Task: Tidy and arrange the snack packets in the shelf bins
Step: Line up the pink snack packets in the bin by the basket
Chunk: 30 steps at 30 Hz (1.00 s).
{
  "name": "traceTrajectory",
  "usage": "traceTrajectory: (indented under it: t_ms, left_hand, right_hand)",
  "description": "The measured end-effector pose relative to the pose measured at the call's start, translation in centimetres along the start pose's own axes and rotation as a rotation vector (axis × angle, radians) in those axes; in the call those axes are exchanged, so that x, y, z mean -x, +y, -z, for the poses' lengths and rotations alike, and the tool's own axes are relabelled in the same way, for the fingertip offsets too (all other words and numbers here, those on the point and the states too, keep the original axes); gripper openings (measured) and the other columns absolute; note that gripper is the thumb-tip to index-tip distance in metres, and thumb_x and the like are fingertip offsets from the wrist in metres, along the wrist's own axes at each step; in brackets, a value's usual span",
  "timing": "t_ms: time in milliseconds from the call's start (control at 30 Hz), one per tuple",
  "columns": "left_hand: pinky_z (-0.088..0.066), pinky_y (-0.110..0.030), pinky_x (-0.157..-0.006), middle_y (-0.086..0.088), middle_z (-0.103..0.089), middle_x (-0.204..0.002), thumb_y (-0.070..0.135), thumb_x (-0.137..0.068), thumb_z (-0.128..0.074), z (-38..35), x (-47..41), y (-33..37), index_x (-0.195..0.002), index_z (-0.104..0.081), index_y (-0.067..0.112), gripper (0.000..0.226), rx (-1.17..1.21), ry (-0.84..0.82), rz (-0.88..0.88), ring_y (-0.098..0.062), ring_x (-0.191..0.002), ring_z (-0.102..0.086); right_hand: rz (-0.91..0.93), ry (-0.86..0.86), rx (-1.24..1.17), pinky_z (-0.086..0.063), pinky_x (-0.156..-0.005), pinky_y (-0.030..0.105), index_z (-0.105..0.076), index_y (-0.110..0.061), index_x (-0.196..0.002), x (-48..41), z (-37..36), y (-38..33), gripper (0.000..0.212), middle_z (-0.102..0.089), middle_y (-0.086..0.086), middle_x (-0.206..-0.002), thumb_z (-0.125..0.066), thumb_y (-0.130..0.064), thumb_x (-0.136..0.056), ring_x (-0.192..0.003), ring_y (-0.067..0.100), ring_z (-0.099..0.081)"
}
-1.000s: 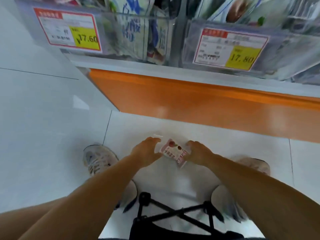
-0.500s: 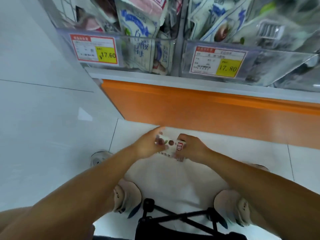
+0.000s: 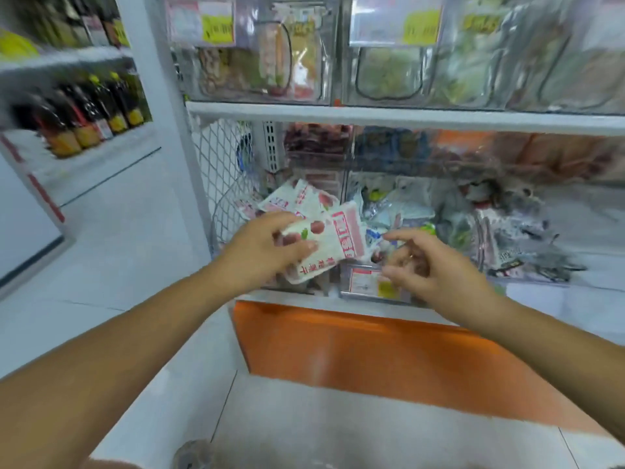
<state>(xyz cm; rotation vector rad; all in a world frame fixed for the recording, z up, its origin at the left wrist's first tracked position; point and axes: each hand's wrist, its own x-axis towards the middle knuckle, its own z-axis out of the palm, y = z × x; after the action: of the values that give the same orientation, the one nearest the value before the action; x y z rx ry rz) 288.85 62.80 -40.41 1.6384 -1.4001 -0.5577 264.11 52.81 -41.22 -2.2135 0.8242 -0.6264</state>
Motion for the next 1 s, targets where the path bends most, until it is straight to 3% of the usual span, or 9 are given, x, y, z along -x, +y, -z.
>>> traceTrajectory:
  t_ms: [167, 300, 367, 433, 533, 600, 700, 800, 1000]
  left_hand:
    - [-0.046, -0.012, -0.059, 0.012, -0.064, -0.101, 0.025, -0.088, -0.069, 1.2, -4.7, -0.3, -0.114, -0.059, 0.03, 0.029, 0.046, 0.39, 0.018, 0.002, -0.081, -0.062]
    - [-0.036, -0.004, -0.067, 0.006, -0.051, -0.117, 0.025, -0.09, -0.067, 0.1, -8.5, -1.9, -0.135, -0.049, 0.026, 0.048, -0.144, 0.472, -0.047, -0.007, -0.087, -0.056]
    - [-0.033, -0.005, -0.07, -0.001, -0.051, -0.115, 0.023, -0.091, -0.065, -0.5, -9.9, -2.7, -0.128, -0.058, 0.024, 0.037, -0.268, 0.492, -0.062, -0.015, -0.097, -0.052]
    - [-0.033, -0.022, -0.081, -0.004, -0.059, -0.114, 0.023, -0.091, -0.064, -0.9, -11.1, -3.2, -0.113, -0.07, 0.023, 0.022, -0.469, 0.507, -0.096, -0.026, -0.108, -0.047]
    - [-0.044, -0.037, -0.085, -0.005, -0.066, -0.109, 0.027, -0.093, -0.06, -1.0, -12.2, -2.9, -0.11, -0.071, 0.025, 0.02, -0.548, 0.383, -0.127, -0.028, -0.104, -0.053]
    - [-0.046, -0.042, -0.089, -0.002, -0.066, -0.108, 0.042, -0.094, -0.053, -1.1, -12.4, -1.9, -0.115, -0.068, 0.029, 0.029, -0.622, 0.307, -0.207, -0.027, -0.104, -0.056]
    - [-0.035, -0.038, -0.106, 0.005, -0.056, -0.133, 0.056, -0.094, -0.043, -2.2, -11.6, 0.2, -0.129, -0.058, 0.032, 0.045, -0.71, 0.091, -0.351, -0.02, -0.124, -0.048]
    - [-0.019, -0.033, -0.116, 0.016, -0.032, -0.152, 0.056, -0.095, -0.042, -3.3, -10.8, -0.2, -0.142, -0.044, 0.037, 0.051, -0.724, -0.116, -0.333, -0.009, -0.14, -0.028]
    - [-0.014, -0.033, -0.117, 0.018, -0.032, -0.152, 0.055, -0.096, -0.042, -3.5, -10.2, -1.2, -0.136, -0.05, 0.037, 0.044, -0.661, -0.139, -0.31, -0.008, -0.139, -0.03]
  right_hand:
    - [-0.011, 0.06, 0.109, -0.051, -0.071, 0.024, -0.055, -0.037, -0.115, -3.8, 3.5, 0.9, 0.025, -0.063, -0.014, -0.089, -0.062, -0.028, -0.092, -0.081, 0.005, -0.061]
    - [-0.123, -0.004, 0.294, -0.051, -0.081, 0.03, -0.061, -0.038, -0.111, -6.2, 6.3, 3.0, 0.02, -0.066, -0.015, -0.104, -0.058, -0.025, -0.095, -0.09, 0.01, -0.064]
    - [-0.142, -0.03, 0.367, -0.045, -0.084, 0.023, -0.065, -0.035, -0.101, -7.0, 7.8, 3.8, 0.02, -0.067, -0.014, -0.103, -0.06, -0.017, -0.094, -0.095, 0.007, -0.062]
    - [-0.141, -0.142, 0.482, -0.042, -0.085, 0.019, -0.066, -0.036, -0.097, -8.0, 8.6, 4.1, 0.023, -0.067, -0.016, -0.102, -0.063, -0.015, -0.091, -0.097, 0.003, -0.061]
    - [-0.145, -0.321, 0.687, -0.043, -0.09, 0.02, -0.068, -0.032, -0.111, -9.7, 8.7, 4.4, 0.024, -0.066, -0.014, -0.115, -0.066, -0.022, -0.089, -0.104, 0.003, -0.059]
    - [-0.168, -0.401, 0.782, -0.044, -0.093, 0.025, -0.062, -0.034, -0.121, -10.7, 8.3, 4.2, 0.034, -0.064, -0.014, -0.122, -0.066, -0.037, -0.088, -0.109, 0.007, -0.058]
    - [-0.21, -0.509, 0.924, -0.044, -0.089, 0.03, -0.051, -0.039, -0.132, -11.5, 7.5, 3.6, 0.049, -0.058, -0.012, -0.13, -0.061, -0.053, -0.086, -0.116, 0.017, -0.055]
    - [-0.23, -0.546, 0.993, -0.047, -0.089, 0.034, -0.054, -0.03, -0.131, -11.7, 6.5, 3.2, 0.044, -0.061, -0.003, -0.127, -0.06, -0.038, -0.088, -0.112, 0.023, -0.057]
    - [-0.322, -0.433, 0.717, -0.056, -0.083, 0.036, -0.06, -0.015, -0.123, -11.6, 5.1, 3.9, 0.045, -0.065, 0.006, -0.117, -0.057, 0.001, -0.081, -0.097, 0.023, -0.064]
